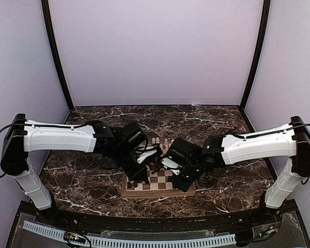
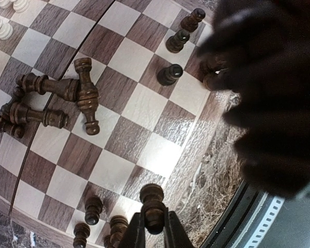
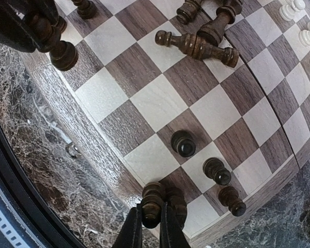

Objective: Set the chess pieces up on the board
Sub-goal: Place the bishop on c8.

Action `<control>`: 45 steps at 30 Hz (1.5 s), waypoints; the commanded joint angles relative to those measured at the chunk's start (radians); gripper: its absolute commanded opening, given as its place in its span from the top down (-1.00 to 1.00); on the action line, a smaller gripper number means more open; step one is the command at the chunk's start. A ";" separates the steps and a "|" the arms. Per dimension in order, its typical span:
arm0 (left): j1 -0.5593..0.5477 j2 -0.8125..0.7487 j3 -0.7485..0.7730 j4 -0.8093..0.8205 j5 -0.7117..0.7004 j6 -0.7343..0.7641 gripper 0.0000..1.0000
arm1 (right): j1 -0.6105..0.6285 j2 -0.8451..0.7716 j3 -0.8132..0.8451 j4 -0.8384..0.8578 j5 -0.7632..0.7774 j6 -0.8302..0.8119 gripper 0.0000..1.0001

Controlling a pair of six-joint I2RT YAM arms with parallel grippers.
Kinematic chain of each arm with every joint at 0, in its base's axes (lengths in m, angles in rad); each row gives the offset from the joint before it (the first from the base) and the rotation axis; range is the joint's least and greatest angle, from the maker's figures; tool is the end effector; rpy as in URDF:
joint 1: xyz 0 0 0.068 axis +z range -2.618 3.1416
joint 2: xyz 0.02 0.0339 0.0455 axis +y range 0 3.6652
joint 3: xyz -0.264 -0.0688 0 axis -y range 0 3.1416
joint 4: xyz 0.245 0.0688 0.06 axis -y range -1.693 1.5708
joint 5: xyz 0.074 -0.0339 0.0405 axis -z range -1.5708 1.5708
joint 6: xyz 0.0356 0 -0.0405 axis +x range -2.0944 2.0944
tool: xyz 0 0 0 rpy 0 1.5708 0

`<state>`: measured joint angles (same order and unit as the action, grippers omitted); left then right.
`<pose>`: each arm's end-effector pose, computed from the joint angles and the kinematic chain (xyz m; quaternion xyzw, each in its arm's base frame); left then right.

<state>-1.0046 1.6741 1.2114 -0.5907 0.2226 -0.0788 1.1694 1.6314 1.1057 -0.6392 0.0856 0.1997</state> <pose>0.1795 -0.2971 0.2259 0.4544 0.8469 -0.2231 0.1625 0.1283 0.2945 0.2054 -0.4485 0.8698 0.0949 0.1825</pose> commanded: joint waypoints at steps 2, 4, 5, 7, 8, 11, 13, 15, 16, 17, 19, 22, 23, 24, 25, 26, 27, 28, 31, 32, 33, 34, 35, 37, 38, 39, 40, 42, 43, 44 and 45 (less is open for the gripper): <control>-0.006 0.019 0.025 -0.056 -0.031 0.013 0.74 | -0.007 -0.033 -0.016 0.056 -0.024 0.007 0.91; -0.006 0.019 0.020 -0.057 -0.037 0.011 0.74 | -0.007 -0.026 -0.010 0.061 -0.030 0.003 0.90; -0.006 0.018 0.018 -0.057 -0.037 0.010 0.74 | -0.007 -0.021 -0.005 0.063 -0.032 -0.001 0.90; -0.006 0.020 0.012 -0.056 -0.036 0.010 0.74 | -0.009 -0.009 0.006 0.066 -0.035 -0.007 0.90; -0.006 0.022 0.008 -0.055 -0.036 0.010 0.74 | -0.008 -0.003 0.013 0.066 -0.034 -0.009 0.90; -0.006 0.024 0.007 -0.055 -0.037 0.010 0.74 | -0.009 0.015 0.028 0.067 -0.035 -0.013 0.89; -0.006 0.027 0.005 -0.053 -0.038 0.010 0.75 | -0.010 0.024 0.037 0.066 -0.031 -0.013 0.89; -0.006 0.029 0.004 -0.051 -0.032 0.013 0.74 | -0.011 0.032 0.046 0.063 -0.028 -0.012 0.89; -0.008 0.032 0.003 -0.050 -0.027 0.014 0.74 | -0.010 0.034 0.050 0.062 -0.024 -0.012 0.90; -0.008 0.033 0.000 -0.048 -0.024 0.015 0.74 | -0.011 0.035 0.052 0.063 -0.022 -0.012 0.89; -0.008 0.036 -0.004 -0.043 -0.018 0.017 0.74 | -0.012 0.037 0.051 0.064 -0.021 -0.012 0.89; -0.009 0.040 -0.007 -0.035 -0.001 0.019 0.74 | -0.014 0.042 0.052 0.065 -0.016 -0.011 0.88; -0.009 0.043 -0.006 -0.033 0.002 0.019 0.74 | -0.014 0.042 0.052 0.065 -0.015 -0.010 0.88; -0.009 0.044 -0.005 -0.032 0.006 0.018 0.74 | -0.015 0.042 0.053 0.067 -0.012 -0.009 0.87; -0.010 0.047 -0.003 -0.032 0.007 0.018 0.74 | -0.016 0.042 0.054 0.066 -0.010 -0.009 0.87; -0.011 0.049 -0.003 -0.032 0.010 0.018 0.74 | -0.016 0.044 0.054 0.066 -0.005 -0.008 0.87; -0.012 0.051 -0.004 -0.031 0.012 0.019 0.74 | -0.016 0.044 0.054 0.066 0.005 -0.005 0.87; -0.012 0.053 -0.005 -0.031 0.013 0.019 0.74 | -0.018 0.044 0.054 0.066 0.009 -0.004 0.86; -0.014 0.055 -0.012 -0.027 0.018 0.018 0.74 | -0.018 0.044 0.053 0.072 0.024 -0.002 0.85; -0.015 0.055 -0.014 -0.027 0.019 0.017 0.74 | -0.019 0.044 0.052 0.076 0.026 -0.002 0.85; -0.015 0.056 -0.014 -0.028 0.020 0.016 0.74 | -0.020 0.044 0.051 0.079 0.026 -0.001 0.85; -0.015 0.057 -0.013 -0.029 0.021 0.016 0.74 | -0.022 0.044 0.051 0.081 0.025 0.000 0.85; -0.015 0.056 -0.013 -0.029 0.020 0.015 0.74 | -0.022 0.044 0.051 0.082 0.026 0.001 0.85; -0.017 0.052 -0.011 -0.033 0.020 0.016 0.74 | -0.023 0.040 0.052 0.083 0.029 0.001 0.85; -0.017 0.045 -0.010 -0.033 0.019 0.014 0.75 | -0.024 0.035 0.051 0.084 0.029 0.002 0.85; -0.017 0.041 -0.012 -0.032 0.018 0.012 0.75 | -0.024 0.030 0.048 0.089 0.029 0.000 0.85; -0.017 0.031 -0.016 -0.027 0.017 0.007 0.75 | -0.026 0.025 0.045 0.092 0.027 0.000 0.85; -0.017 0.014 -0.025 -0.014 0.018 -0.002 0.75 | -0.029 0.020 0.040 0.098 0.024 0.000 0.86; -0.017 0.010 -0.028 -0.009 0.015 -0.005 0.75 | -0.030 0.022 0.039 0.099 0.021 -0.002 0.85; -0.017 0.002 -0.031 0.000 0.011 -0.015 0.75 | -0.032 0.023 0.040 0.099 0.017 -0.004 0.85; -0.017 -0.003 -0.034 0.006 0.003 -0.022 0.75 | -0.034 0.024 0.040 0.098 0.014 -0.005 0.85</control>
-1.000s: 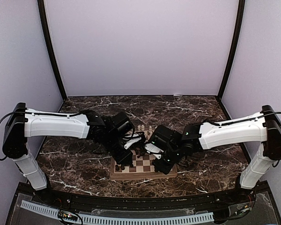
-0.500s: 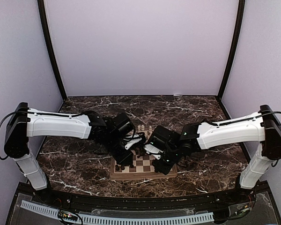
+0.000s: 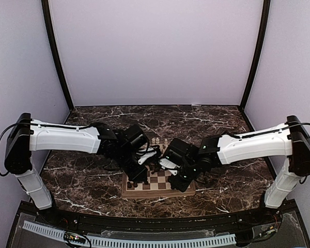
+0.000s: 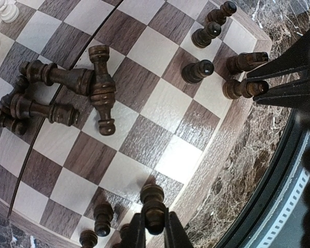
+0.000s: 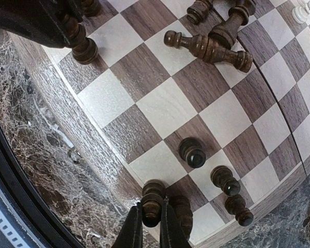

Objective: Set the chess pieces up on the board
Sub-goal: Place the bishop on c8.

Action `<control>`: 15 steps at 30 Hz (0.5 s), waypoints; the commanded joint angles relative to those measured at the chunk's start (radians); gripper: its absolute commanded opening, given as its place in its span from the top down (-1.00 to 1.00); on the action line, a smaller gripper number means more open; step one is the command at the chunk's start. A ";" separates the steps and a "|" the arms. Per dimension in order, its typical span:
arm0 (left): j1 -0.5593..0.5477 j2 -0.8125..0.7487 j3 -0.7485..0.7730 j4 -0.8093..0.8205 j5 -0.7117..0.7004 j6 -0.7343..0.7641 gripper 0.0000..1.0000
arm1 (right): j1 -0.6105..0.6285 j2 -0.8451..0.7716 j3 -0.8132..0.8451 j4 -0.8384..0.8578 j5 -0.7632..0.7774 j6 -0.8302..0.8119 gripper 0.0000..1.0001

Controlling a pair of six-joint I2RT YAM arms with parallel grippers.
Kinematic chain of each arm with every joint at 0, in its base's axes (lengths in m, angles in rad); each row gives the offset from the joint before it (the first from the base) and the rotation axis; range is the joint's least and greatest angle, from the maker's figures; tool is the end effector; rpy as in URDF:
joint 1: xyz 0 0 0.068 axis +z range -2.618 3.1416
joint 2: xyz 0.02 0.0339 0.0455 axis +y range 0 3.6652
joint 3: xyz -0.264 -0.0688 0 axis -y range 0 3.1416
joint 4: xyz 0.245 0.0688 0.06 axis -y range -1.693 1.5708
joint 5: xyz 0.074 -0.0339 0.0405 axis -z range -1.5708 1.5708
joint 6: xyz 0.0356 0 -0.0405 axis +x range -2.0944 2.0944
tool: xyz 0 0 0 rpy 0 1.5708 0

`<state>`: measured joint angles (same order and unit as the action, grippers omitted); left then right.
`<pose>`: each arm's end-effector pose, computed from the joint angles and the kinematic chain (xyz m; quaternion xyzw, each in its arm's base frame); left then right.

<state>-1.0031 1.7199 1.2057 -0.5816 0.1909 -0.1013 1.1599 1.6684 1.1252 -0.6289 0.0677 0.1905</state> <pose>0.1835 -0.3003 0.2094 0.4418 0.8610 -0.2017 0.1508 0.1336 0.3006 0.2000 -0.4505 0.8699 0.0978 0.1752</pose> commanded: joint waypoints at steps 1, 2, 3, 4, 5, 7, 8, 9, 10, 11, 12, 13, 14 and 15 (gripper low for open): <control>-0.019 -0.059 -0.032 0.010 0.029 -0.014 0.75 | -0.025 -0.013 0.020 0.087 0.026 0.002 0.85; -0.018 -0.066 -0.034 0.019 0.021 -0.023 0.75 | -0.026 -0.013 0.019 0.087 0.021 0.000 0.85; -0.017 -0.081 -0.037 0.040 0.017 -0.043 0.75 | -0.029 -0.014 0.018 0.087 0.015 0.000 0.85; -0.017 -0.089 -0.039 0.049 0.002 -0.053 0.75 | -0.029 -0.013 0.017 0.086 0.011 -0.002 0.85; -0.018 -0.104 -0.041 0.066 -0.010 -0.073 0.75 | -0.031 -0.017 0.015 0.086 0.003 -0.003 0.85; -0.017 -0.119 -0.047 0.087 -0.017 -0.093 0.75 | -0.032 -0.022 0.010 0.086 -0.001 -0.003 0.85; -0.017 -0.122 -0.048 0.090 -0.019 -0.101 0.75 | -0.034 -0.025 0.007 0.086 -0.001 -0.005 0.85; -0.017 -0.123 -0.050 0.087 -0.020 -0.104 0.75 | -0.034 -0.027 0.005 0.086 -0.002 -0.005 0.85; -0.017 -0.123 -0.051 0.079 -0.020 -0.113 0.75 | -0.035 -0.031 0.003 0.087 -0.002 -0.005 0.85; -0.017 -0.124 -0.053 0.075 -0.019 -0.119 0.75 | -0.036 -0.037 0.000 0.089 -0.002 -0.006 0.85; -0.017 -0.128 -0.060 0.072 -0.021 -0.134 0.76 | -0.037 -0.042 -0.003 0.089 -0.002 -0.006 0.85; -0.017 -0.134 -0.065 0.072 -0.025 -0.145 0.75 | -0.037 -0.048 -0.008 0.090 -0.003 -0.006 0.85; -0.017 -0.150 -0.080 0.079 -0.028 -0.162 0.76 | -0.038 -0.053 -0.012 0.091 -0.003 -0.006 0.85; -0.017 -0.157 -0.088 0.085 -0.033 -0.167 0.76 | -0.039 -0.058 -0.016 0.093 -0.003 -0.006 0.85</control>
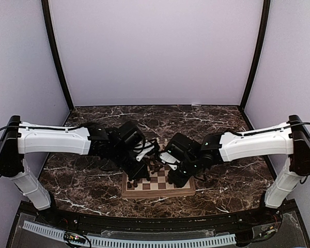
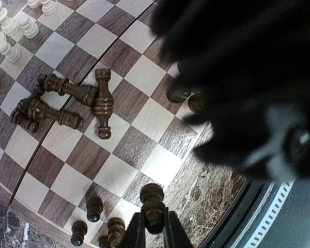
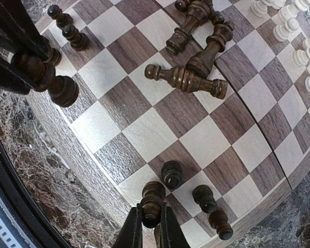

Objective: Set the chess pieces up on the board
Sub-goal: Place the bishop on c8.

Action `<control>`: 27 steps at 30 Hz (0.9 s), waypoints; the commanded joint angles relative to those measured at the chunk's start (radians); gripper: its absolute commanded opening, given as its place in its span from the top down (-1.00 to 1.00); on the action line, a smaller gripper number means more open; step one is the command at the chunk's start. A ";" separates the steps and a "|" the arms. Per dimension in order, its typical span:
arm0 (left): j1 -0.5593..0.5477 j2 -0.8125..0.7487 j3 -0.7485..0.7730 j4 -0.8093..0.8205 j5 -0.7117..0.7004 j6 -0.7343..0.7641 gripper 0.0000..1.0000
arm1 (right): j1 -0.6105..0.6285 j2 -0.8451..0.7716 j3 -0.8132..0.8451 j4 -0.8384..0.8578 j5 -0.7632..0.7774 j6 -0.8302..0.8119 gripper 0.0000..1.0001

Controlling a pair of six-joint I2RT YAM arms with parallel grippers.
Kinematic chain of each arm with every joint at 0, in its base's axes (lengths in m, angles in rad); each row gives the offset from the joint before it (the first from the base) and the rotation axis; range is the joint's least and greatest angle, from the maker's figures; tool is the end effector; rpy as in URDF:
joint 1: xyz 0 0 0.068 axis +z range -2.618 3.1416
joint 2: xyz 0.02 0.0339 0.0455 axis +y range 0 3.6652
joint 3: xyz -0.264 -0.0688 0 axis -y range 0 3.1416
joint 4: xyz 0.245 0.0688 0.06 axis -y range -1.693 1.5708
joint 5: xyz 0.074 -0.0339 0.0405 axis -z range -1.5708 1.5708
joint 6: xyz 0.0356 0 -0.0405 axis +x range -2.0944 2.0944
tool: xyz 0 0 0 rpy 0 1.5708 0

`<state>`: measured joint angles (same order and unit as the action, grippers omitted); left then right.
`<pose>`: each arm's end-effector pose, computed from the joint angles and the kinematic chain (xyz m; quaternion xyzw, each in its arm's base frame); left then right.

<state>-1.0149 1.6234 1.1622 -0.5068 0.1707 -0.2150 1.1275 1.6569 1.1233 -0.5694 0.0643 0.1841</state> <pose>0.1752 -0.2936 0.2320 0.3938 0.8665 -0.2371 0.1946 0.1451 0.3003 0.2058 -0.4352 0.8695 0.1165 0.2027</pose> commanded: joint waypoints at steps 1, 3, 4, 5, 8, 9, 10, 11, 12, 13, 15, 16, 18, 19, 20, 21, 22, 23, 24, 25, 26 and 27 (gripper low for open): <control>-0.005 -0.073 -0.059 0.019 -0.018 -0.062 0.76 | -0.007 -0.049 -0.018 0.035 -0.001 0.001 0.85; -0.005 -0.085 -0.066 0.017 -0.031 -0.072 0.76 | -0.010 -0.048 -0.022 0.038 -0.010 -0.001 0.85; -0.005 -0.088 -0.067 0.016 -0.038 -0.075 0.76 | -0.011 -0.046 -0.022 0.040 -0.014 -0.003 0.85; -0.005 -0.092 -0.068 0.010 -0.044 -0.081 0.77 | -0.014 -0.041 -0.021 0.040 -0.018 -0.004 0.85; -0.005 -0.104 -0.067 0.005 -0.081 -0.090 0.77 | -0.017 -0.031 -0.018 0.040 -0.030 -0.011 0.85; -0.005 -0.109 -0.068 0.006 -0.094 -0.092 0.77 | -0.018 -0.030 -0.017 0.041 -0.037 -0.013 0.85; -0.005 -0.112 -0.069 0.007 -0.100 -0.094 0.77 | -0.018 -0.028 -0.017 0.043 -0.042 -0.015 0.85; -0.005 -0.115 -0.069 0.009 -0.105 -0.095 0.77 | -0.021 -0.025 -0.019 0.047 -0.049 -0.017 0.85; -0.005 -0.114 -0.069 0.008 -0.106 -0.097 0.78 | -0.023 -0.021 -0.019 0.048 -0.055 -0.019 0.84; -0.005 -0.113 -0.068 0.007 -0.109 -0.100 0.78 | -0.024 -0.015 -0.017 0.046 -0.060 -0.022 0.84; -0.006 -0.113 -0.066 0.003 -0.117 -0.103 0.78 | -0.026 0.003 -0.009 0.037 -0.092 -0.032 0.84; -0.005 -0.114 -0.067 0.004 -0.119 -0.105 0.78 | -0.027 0.011 -0.004 0.033 -0.098 -0.036 0.84; -0.004 -0.119 -0.069 0.006 -0.123 -0.104 0.78 | -0.028 0.022 0.003 0.023 -0.102 -0.039 0.84; -0.005 -0.120 -0.070 0.008 -0.125 -0.104 0.78 | -0.028 0.025 0.005 0.020 -0.103 -0.042 0.84; -0.004 -0.122 -0.070 0.007 -0.126 -0.105 0.78 | -0.028 0.028 0.008 0.017 -0.103 -0.044 0.84; -0.004 -0.123 -0.070 0.007 -0.128 -0.105 0.78 | -0.028 0.030 0.011 0.014 -0.101 -0.044 0.84; -0.004 -0.123 -0.071 0.008 -0.129 -0.108 0.79 | -0.028 0.030 0.013 0.012 -0.100 -0.045 0.83; -0.004 -0.123 -0.071 0.008 -0.131 -0.108 0.79 | -0.028 0.030 0.013 0.010 -0.098 -0.045 0.83; -0.004 -0.123 -0.071 0.008 -0.131 -0.109 0.79 | -0.028 0.032 0.015 0.009 -0.097 -0.046 0.83; -0.004 -0.123 -0.072 0.008 -0.133 -0.110 0.78 | -0.028 0.032 0.016 0.007 -0.095 -0.047 0.83; -0.004 -0.124 -0.072 0.009 -0.133 -0.110 0.78 | -0.028 0.033 0.019 0.004 -0.096 -0.046 0.83; -0.004 -0.124 -0.073 0.009 -0.135 -0.110 0.78 | -0.028 0.035 0.021 0.002 -0.097 -0.048 0.83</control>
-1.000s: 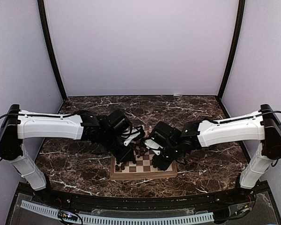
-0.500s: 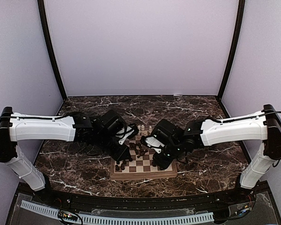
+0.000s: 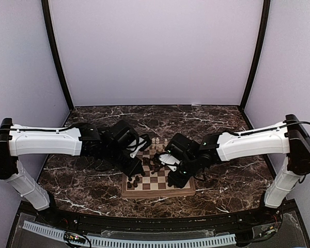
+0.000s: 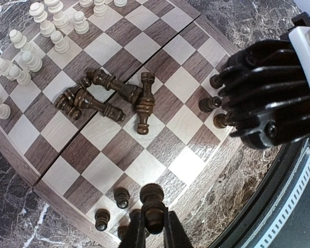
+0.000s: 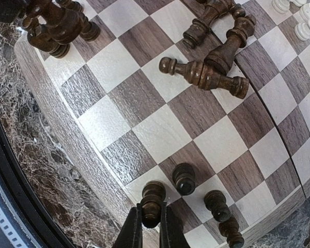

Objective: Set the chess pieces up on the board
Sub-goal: Place the bishop on c8.

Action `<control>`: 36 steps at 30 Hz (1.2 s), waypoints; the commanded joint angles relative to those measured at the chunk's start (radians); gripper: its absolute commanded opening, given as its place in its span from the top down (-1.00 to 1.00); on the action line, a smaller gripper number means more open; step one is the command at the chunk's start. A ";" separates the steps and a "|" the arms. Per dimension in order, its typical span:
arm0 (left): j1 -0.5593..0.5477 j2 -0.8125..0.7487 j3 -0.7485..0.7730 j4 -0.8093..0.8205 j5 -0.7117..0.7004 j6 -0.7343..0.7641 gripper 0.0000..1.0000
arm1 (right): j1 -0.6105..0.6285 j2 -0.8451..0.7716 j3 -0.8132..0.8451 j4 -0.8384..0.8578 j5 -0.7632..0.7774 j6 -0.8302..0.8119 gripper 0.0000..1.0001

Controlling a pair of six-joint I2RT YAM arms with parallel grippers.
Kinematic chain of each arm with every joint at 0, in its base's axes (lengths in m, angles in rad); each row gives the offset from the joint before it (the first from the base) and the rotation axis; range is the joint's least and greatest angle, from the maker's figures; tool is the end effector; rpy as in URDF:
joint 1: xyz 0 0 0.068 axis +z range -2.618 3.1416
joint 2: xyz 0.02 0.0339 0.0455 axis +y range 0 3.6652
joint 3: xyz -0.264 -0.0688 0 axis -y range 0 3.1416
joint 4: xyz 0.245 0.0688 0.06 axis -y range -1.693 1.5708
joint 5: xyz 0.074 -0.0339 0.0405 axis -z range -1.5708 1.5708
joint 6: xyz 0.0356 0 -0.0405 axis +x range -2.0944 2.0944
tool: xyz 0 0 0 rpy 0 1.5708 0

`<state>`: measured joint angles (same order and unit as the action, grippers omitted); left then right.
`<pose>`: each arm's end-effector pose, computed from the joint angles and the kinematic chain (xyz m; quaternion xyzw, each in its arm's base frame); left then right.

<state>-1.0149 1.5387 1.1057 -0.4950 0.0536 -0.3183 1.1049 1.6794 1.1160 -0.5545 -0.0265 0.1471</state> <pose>0.1698 -0.2769 0.2413 0.3317 0.8886 -0.2152 0.2325 0.1500 0.3004 0.1973 -0.4516 0.8634 0.1420 0.1744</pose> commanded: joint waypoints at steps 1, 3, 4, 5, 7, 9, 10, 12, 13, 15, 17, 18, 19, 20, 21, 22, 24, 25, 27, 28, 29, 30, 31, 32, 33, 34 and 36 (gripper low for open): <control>-0.004 -0.040 -0.017 -0.001 -0.018 -0.006 0.78 | -0.005 0.013 0.030 -0.014 -0.007 -0.011 0.82; -0.004 -0.038 -0.017 0.000 -0.017 -0.005 0.78 | -0.005 0.015 0.035 -0.019 -0.012 -0.014 0.80; -0.004 -0.038 -0.017 0.000 -0.016 -0.005 0.78 | -0.005 0.017 0.037 -0.023 -0.013 -0.016 0.77; -0.004 -0.037 -0.016 0.000 -0.017 -0.005 0.78 | -0.005 0.016 0.039 -0.027 -0.014 -0.018 0.73; -0.004 -0.035 -0.016 0.002 -0.016 -0.004 0.78 | -0.005 0.016 0.042 -0.034 -0.010 -0.020 0.61; -0.004 -0.032 -0.014 0.002 -0.013 -0.002 0.79 | -0.005 0.012 0.047 -0.041 -0.007 -0.018 0.53; -0.004 -0.029 -0.014 0.004 -0.012 -0.001 0.78 | -0.005 0.005 0.051 -0.047 -0.005 -0.017 0.50; -0.004 -0.027 -0.011 0.006 -0.006 0.004 0.78 | -0.006 -0.014 0.068 -0.060 0.004 -0.013 0.44; -0.004 -0.026 -0.011 0.007 0.000 0.006 0.79 | -0.006 -0.027 0.082 -0.072 0.008 -0.011 0.42; -0.005 -0.021 -0.008 0.007 0.012 0.015 0.78 | -0.007 -0.060 0.109 -0.095 0.011 -0.011 0.38; -0.004 -0.016 -0.002 0.006 0.021 0.024 0.78 | -0.009 -0.102 0.120 -0.101 0.008 -0.010 0.35; -0.004 -0.011 0.000 0.006 0.024 0.031 0.78 | -0.011 -0.123 0.119 -0.101 0.004 -0.009 0.35; -0.004 -0.010 0.001 0.007 0.032 0.035 0.78 | -0.013 -0.141 0.117 -0.101 0.001 -0.002 0.34; -0.004 -0.002 0.003 0.009 0.037 0.048 0.78 | -0.015 -0.160 0.109 -0.099 0.000 0.006 0.34; -0.005 0.003 0.005 0.009 0.055 0.058 0.77 | -0.017 -0.178 0.096 -0.093 0.002 0.020 0.34; -0.005 0.019 0.006 0.009 0.063 0.080 0.77 | -0.020 -0.198 0.077 -0.080 0.004 0.035 0.33; -0.005 0.058 0.022 -0.012 0.090 0.110 0.77 | -0.027 -0.237 0.028 -0.042 0.013 0.066 0.33; -0.005 0.086 0.039 -0.021 0.096 0.118 0.77 | -0.030 -0.245 0.009 -0.025 0.021 0.083 0.34; -0.005 0.119 0.065 -0.039 0.115 0.143 0.77 | -0.034 -0.238 -0.008 -0.017 0.044 0.114 0.35; -0.005 0.129 0.073 -0.050 0.121 0.158 0.77 | -0.034 -0.231 -0.008 -0.018 0.056 0.126 0.36; -0.006 0.145 0.090 -0.056 0.124 0.164 0.77 | -0.034 -0.219 -0.010 -0.015 0.057 0.133 0.37; -0.007 0.150 0.097 -0.063 0.125 0.174 0.77 | -0.034 -0.205 -0.008 -0.014 0.055 0.138 0.38; -0.007 0.161 0.106 -0.065 0.125 0.182 0.77 | -0.034 -0.194 -0.006 -0.017 0.054 0.143 0.39; -0.007 0.165 0.110 -0.067 0.130 0.184 0.77 | -0.034 -0.186 -0.006 -0.014 0.054 0.147 0.40; -0.007 0.172 0.115 -0.068 0.132 0.190 0.77 | -0.034 -0.183 -0.010 -0.008 0.054 0.149 0.40; -0.007 0.175 0.117 -0.068 0.140 0.193 0.77 | -0.034 -0.183 -0.013 -0.004 0.053 0.152 0.40; -0.008 0.187 0.123 -0.074 0.145 0.196 0.77 | -0.034 -0.188 -0.021 -0.003 0.064 0.154 0.40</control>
<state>-1.0161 1.7233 1.1919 -0.5327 0.1677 -0.1612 1.0767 1.4956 1.1084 -0.5957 0.0116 0.2687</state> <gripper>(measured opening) 0.117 0.302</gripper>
